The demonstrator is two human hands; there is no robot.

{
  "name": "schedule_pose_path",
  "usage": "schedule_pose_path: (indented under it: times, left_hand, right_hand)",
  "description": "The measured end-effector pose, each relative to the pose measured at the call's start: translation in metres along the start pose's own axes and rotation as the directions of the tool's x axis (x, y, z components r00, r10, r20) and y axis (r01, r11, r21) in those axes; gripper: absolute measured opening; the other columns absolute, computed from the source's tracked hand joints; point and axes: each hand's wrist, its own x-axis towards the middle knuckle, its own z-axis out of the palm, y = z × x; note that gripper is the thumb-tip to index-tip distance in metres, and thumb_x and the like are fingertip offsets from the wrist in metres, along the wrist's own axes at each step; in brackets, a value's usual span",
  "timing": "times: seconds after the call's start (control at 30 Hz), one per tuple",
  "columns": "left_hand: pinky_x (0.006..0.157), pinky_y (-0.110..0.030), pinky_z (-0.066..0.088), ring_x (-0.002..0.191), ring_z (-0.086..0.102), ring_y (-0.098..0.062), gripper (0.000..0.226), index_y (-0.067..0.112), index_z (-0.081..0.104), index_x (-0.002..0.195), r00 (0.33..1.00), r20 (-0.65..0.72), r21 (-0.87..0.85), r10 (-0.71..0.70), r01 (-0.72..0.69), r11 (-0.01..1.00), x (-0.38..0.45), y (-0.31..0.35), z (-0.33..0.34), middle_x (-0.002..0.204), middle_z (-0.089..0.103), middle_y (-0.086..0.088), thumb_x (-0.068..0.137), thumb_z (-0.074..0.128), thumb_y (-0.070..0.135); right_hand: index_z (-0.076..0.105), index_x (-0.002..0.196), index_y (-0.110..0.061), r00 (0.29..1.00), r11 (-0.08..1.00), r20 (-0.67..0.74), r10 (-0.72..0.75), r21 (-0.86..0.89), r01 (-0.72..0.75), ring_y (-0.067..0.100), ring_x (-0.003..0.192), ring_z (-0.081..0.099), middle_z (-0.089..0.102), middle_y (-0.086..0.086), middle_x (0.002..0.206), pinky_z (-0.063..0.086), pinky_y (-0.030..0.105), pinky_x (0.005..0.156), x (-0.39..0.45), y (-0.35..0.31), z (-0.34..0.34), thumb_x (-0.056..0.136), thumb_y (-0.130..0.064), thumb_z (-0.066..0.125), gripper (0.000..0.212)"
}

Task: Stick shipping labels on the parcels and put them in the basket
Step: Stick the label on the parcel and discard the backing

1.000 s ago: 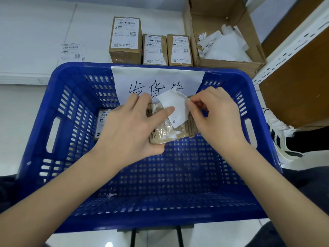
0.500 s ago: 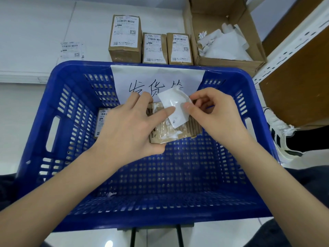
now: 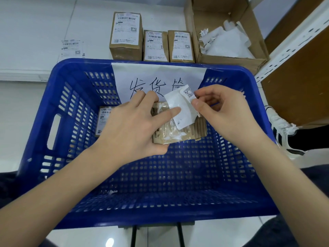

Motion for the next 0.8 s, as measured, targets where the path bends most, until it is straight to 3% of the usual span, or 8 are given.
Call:
schedule_pose_path:
  times: [0.1, 0.17, 0.23, 0.4, 0.57, 0.8]
  left_hand:
    - [0.053, -0.023, 0.028, 0.08, 0.058, -0.031, 0.066, 0.024, 0.066, 0.119, 1.0, 0.004, -0.01, 0.011, -0.011, 1.0, -0.0011, 0.0001, 0.0013, 0.098, 0.059, -0.013, 0.062, 0.055, 0.054]
    - [0.053, -0.023, 0.028, 0.08, 0.058, -0.031, 0.066, 0.024, 0.066, 0.119, 1.0, 0.007, -0.011, 0.011, -0.011, 1.0, -0.0011, 0.0004, 0.0009, 0.097, 0.059, -0.013, 0.061, 0.057, 0.054]
    - [0.052, -0.023, 0.027, 0.08, 0.057, -0.031, 0.068, 0.024, 0.066, 0.12, 1.0, 0.015, 0.007, 0.013, -0.013, 1.0, -0.0001, 0.0007, 0.0007, 0.096, 0.06, -0.014, 0.059, 0.063, 0.053]
    - [0.052, -0.025, 0.03, 0.08, 0.056, -0.031, 0.078, 0.023, 0.065, 0.122, 0.999, 0.048, 0.016, 0.015, -0.016, 1.0, 0.0004, 0.001, 0.0045, 0.096, 0.059, -0.015, 0.051, 0.08, 0.053]
    - [0.052, -0.026, 0.033, 0.08, 0.058, -0.031, 0.079, 0.025, 0.067, 0.12, 0.998, 0.063, 0.021, 0.014, -0.016, 1.0, 0.0005, 0.0038, 0.0054, 0.095, 0.06, -0.015, 0.048, 0.084, 0.053]
    - [0.05, -0.027, 0.039, 0.079, 0.059, -0.03, 0.082, 0.024, 0.069, 0.119, 0.997, 0.065, 0.02, 0.032, -0.033, 0.999, 0.0004, 0.0059, 0.0045, 0.092, 0.06, -0.015, 0.044, 0.085, 0.054]
  right_hand:
    - [0.066, 0.097, -0.015, 1.0, 1.0, 0.027, -0.011, -0.019, 0.011, 0.006, 0.074, 0.058, 0.065, -0.004, 0.081, 0.046, 0.012, 0.067, 0.0004, 0.0019, 0.002, 0.089, -0.019, 0.064, 0.009]
    - [0.063, 0.088, -0.018, 0.999, 0.998, 0.011, -0.032, -0.051, 0.033, 0.002, 0.068, 0.056, 0.061, -0.009, 0.075, 0.044, 0.012, 0.064, -0.0002, 0.0022, 0.0026, 0.089, -0.02, 0.065, 0.003]
    - [0.057, 0.081, -0.022, 0.999, 0.989, -0.012, -0.044, -0.145, 0.041, 0.001, 0.066, 0.055, 0.058, -0.013, 0.07, 0.045, 0.015, 0.063, -0.0017, 0.0026, 0.0044, 0.089, -0.023, 0.064, 0.011]
    - [0.056, 0.083, -0.017, 1.0, 0.985, -0.028, -0.008, -0.172, 0.003, 0.014, 0.063, 0.058, 0.062, -0.006, 0.064, 0.051, 0.042, 0.071, -0.0027, 0.0032, 0.0098, 0.091, -0.022, 0.06, 0.011]
    - [0.062, 0.095, -0.017, 1.0, 0.99, -0.011, -0.019, -0.141, 0.018, 0.013, 0.063, 0.059, 0.064, -0.001, 0.061, 0.051, 0.041, 0.072, -0.0007, 0.003, 0.0096, 0.091, -0.03, 0.059, 0.013]
    - [0.065, 0.078, -0.011, 0.999, 0.998, -0.041, 0.006, -0.068, -0.009, 0.026, 0.07, 0.063, 0.067, 0.002, 0.07, 0.052, 0.048, 0.071, 0.0002, 0.0042, 0.0051, 0.089, -0.022, 0.063, 0.016]
